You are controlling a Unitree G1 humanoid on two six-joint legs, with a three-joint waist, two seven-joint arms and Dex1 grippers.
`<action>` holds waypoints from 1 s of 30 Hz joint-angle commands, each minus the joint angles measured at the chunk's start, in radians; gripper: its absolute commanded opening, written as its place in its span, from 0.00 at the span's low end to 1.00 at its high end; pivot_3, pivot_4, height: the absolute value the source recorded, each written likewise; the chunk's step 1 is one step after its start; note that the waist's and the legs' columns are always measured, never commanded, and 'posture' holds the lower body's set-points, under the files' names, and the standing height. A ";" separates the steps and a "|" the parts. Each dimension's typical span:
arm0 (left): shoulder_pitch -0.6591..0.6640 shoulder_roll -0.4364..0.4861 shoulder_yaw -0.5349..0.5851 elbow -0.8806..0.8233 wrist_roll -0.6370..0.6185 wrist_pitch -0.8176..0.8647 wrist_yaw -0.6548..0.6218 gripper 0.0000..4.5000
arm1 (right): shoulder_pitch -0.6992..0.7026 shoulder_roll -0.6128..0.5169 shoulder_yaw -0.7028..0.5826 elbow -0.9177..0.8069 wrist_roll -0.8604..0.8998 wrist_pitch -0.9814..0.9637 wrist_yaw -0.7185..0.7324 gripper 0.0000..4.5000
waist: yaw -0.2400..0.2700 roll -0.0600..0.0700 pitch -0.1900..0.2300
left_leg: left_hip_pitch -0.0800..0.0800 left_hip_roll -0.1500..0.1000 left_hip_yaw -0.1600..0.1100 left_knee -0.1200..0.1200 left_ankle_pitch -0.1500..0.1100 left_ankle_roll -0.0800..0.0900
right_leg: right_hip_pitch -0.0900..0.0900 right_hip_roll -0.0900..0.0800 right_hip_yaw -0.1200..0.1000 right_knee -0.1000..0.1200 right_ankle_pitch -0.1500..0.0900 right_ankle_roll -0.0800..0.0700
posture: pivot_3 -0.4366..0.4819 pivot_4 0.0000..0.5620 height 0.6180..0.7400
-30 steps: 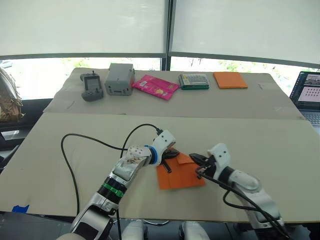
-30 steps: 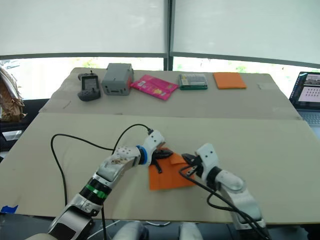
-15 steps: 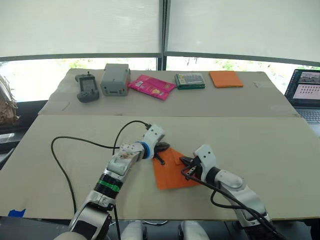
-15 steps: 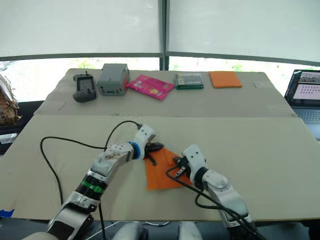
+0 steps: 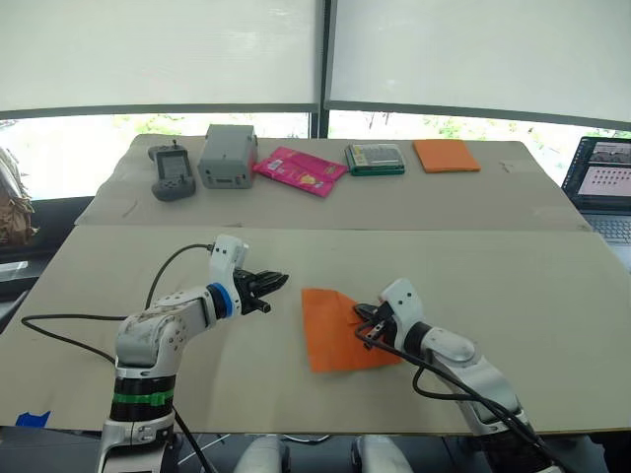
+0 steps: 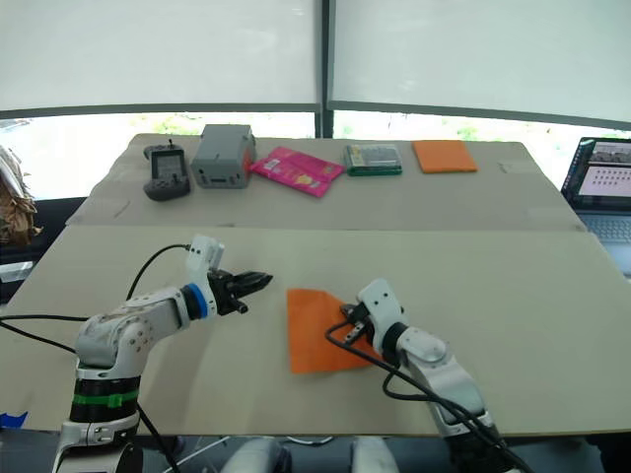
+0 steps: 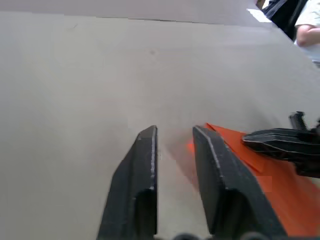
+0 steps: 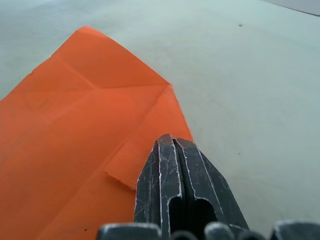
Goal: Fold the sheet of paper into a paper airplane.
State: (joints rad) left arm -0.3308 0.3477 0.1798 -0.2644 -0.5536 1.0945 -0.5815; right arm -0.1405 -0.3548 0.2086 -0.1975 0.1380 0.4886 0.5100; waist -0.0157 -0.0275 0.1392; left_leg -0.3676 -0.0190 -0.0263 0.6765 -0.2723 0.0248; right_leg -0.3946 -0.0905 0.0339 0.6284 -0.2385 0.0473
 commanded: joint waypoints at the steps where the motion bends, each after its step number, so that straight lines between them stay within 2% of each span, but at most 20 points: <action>1: 0.043 -0.024 -0.021 -0.128 -0.062 0.075 0.047 0.56 | 0.016 0.006 0.046 0.072 -0.025 0.021 0.010 0.00 | -0.001 0.000 0.000 | 0.000 0.000 0.000 0.000 0.000 0.000 | 0.000 0.000 0.000 0.000 0.000 0.000 | 0.48 0.27 1.00; 2: 0.052 -0.035 -0.033 -0.136 -0.052 0.070 0.073 0.63 | 0.015 0.006 0.048 0.073 -0.027 0.019 0.011 0.00 | -0.001 0.000 0.000 | 0.000 0.000 0.000 0.000 0.000 0.000 | 0.000 0.000 0.001 0.000 0.000 0.000 | 0.48 0.27 1.00; 8: 0.061 -0.112 -0.052 -0.134 -0.060 0.108 0.166 0.63 | 0.023 0.004 0.044 0.066 -0.032 0.017 0.014 0.00 | 0.000 0.000 0.000 | 0.000 0.000 0.000 0.000 0.000 -0.001 | 0.000 0.000 0.001 0.000 0.000 0.000 | 0.48 0.27 1.00; 14: 0.050 -0.138 -0.069 -0.117 -0.070 0.109 0.181 0.63 | 0.038 -0.004 0.032 0.048 -0.034 0.021 0.004 0.00 | 0.001 0.000 0.000 | 0.000 -0.001 0.000 -0.001 -0.001 -0.001 | 0.000 0.000 0.001 -0.001 0.000 -0.001 | 0.48 0.27 1.00; 23: 0.002 -0.140 -0.118 -0.038 -0.049 0.061 0.163 0.01 | 0.042 -0.006 0.029 0.033 -0.036 0.025 -0.007 0.00 | 0.002 0.000 0.000 | 0.000 -0.001 0.000 -0.001 -0.001 -0.001 | 0.000 0.000 0.001 -0.002 0.000 -0.001 | 0.48 0.27 1.00; 30: -0.032 -0.120 -0.169 0.009 -0.019 0.009 0.153 0.01 | 0.031 -0.002 0.013 0.002 -0.026 0.030 -0.010 0.00 | 0.003 0.000 0.000 | -0.001 -0.001 0.000 -0.002 -0.001 -0.001 | -0.001 0.000 0.001 -0.002 0.000 -0.001 | 0.48 0.27 1.00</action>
State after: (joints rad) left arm -0.3397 0.2157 0.0282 -0.2497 -0.5839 1.1390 -0.4134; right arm -0.1330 -0.3479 0.2114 -0.2191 0.1212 0.4811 0.4985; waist -0.0126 -0.0277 0.1394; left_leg -0.3684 -0.0201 -0.0262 0.6749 -0.2730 0.0235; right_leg -0.3953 -0.0906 0.0348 0.6261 -0.2386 0.0467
